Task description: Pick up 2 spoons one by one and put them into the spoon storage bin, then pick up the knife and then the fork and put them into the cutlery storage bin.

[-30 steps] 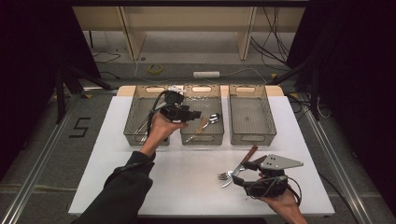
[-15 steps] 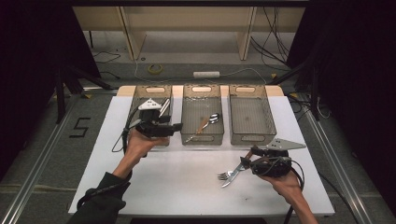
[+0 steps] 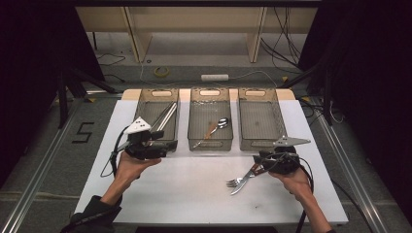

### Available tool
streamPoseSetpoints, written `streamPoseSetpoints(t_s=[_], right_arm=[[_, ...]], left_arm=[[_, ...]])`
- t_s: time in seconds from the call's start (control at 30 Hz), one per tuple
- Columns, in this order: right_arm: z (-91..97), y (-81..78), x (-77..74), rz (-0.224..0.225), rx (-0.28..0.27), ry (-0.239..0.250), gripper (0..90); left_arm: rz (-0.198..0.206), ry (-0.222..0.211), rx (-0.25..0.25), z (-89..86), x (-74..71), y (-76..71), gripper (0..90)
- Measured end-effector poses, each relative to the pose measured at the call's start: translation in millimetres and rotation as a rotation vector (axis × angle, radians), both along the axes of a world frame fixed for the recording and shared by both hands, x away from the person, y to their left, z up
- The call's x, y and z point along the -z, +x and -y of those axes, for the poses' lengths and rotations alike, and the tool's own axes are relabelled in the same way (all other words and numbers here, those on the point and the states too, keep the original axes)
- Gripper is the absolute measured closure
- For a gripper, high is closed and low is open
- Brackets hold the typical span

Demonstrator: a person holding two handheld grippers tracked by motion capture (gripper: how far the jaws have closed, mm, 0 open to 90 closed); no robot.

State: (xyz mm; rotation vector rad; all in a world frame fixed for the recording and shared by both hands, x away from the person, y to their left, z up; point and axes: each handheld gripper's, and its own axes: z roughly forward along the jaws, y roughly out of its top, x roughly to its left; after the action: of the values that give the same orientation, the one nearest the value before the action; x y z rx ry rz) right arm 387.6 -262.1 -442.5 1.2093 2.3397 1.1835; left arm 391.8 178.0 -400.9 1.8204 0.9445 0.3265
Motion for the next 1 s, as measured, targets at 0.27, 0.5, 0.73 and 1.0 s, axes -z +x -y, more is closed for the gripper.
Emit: streamPoseSetpoints(t_s=[0.27,0.5,0.73,1.0], right_arm=[[0.8,5.6,0.6,0.014,-0.003,-0.034,74.7],[1.2,11.5,2.6,0.013,-0.004,-0.055,83.0],[-2.1,21.2,9.0,-0.007,-0.02,-0.105,88.3],[-4.1,35.3,18.9,-0.046,-0.025,-0.171,90.0]], left_arm=[[0.04,-0.026,-0.037,-12.8,6.5,-19.3,28.2],[0.034,-0.029,-0.051,-22.4,14.4,-29.2,28.1],[0.013,-0.077,-0.061,-25.8,17.1,-37.5,26.8],[0.011,-0.092,-0.044,-26.2,21.8,-39.5,23.2]])
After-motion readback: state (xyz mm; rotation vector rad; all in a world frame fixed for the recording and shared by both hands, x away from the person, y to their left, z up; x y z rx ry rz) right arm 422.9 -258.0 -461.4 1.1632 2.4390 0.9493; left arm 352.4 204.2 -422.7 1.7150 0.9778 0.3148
